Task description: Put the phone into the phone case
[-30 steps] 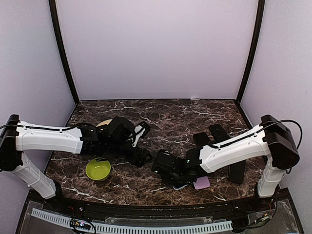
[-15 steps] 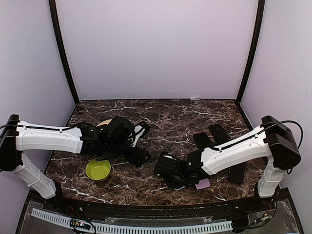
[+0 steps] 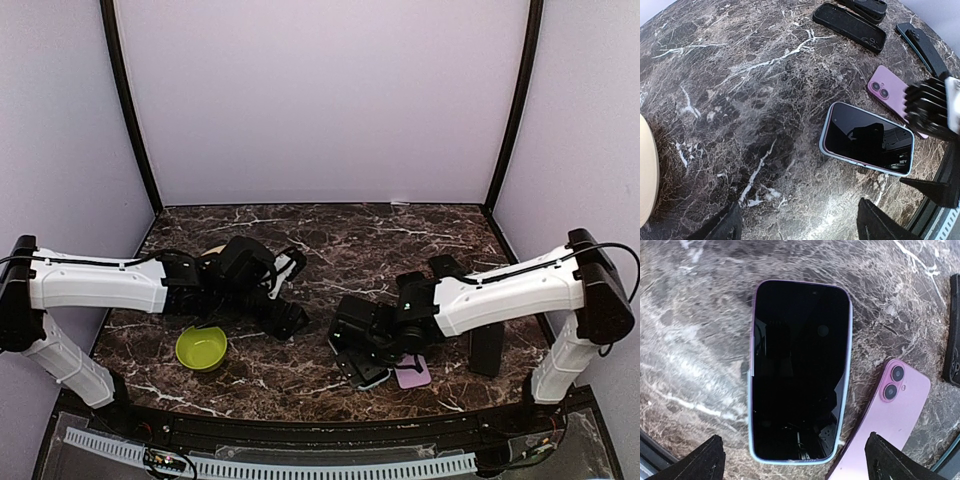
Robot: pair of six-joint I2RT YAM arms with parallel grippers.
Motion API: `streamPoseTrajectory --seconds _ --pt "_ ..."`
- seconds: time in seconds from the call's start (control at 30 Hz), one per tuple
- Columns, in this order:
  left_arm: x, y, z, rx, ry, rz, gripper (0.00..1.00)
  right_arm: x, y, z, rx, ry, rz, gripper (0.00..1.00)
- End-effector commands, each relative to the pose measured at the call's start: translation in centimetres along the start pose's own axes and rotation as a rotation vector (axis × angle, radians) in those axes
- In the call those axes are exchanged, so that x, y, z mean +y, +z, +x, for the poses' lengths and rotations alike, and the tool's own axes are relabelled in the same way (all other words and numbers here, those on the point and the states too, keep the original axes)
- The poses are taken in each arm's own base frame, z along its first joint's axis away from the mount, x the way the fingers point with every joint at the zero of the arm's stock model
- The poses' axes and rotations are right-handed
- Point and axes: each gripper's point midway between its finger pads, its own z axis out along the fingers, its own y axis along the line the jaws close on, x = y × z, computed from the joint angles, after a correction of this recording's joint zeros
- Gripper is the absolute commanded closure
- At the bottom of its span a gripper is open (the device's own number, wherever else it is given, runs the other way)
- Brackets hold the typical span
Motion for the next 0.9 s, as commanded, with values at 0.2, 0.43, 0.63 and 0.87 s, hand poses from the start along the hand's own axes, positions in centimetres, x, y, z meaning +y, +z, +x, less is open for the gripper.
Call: streamPoseTrajectory --seconds 0.2,0.43,0.63,0.87 --pt "-0.1 -1.7 -1.6 -0.045 -0.016 0.014 0.19 0.7 3.5 0.1 0.09 -0.021 -0.061 0.02" --pt "-0.2 -1.6 -1.4 -0.043 -0.021 0.02 0.19 1.0 6.0 2.4 0.18 -0.045 -0.067 0.09" --pt "-0.2 -1.7 -1.4 -0.045 -0.027 0.022 0.19 0.7 7.1 3.4 0.204 -0.028 -0.051 0.22" --pt "-1.4 -0.9 -1.5 -0.087 -0.109 0.105 0.19 0.8 6.0 0.9 0.086 -0.013 -0.053 0.51"
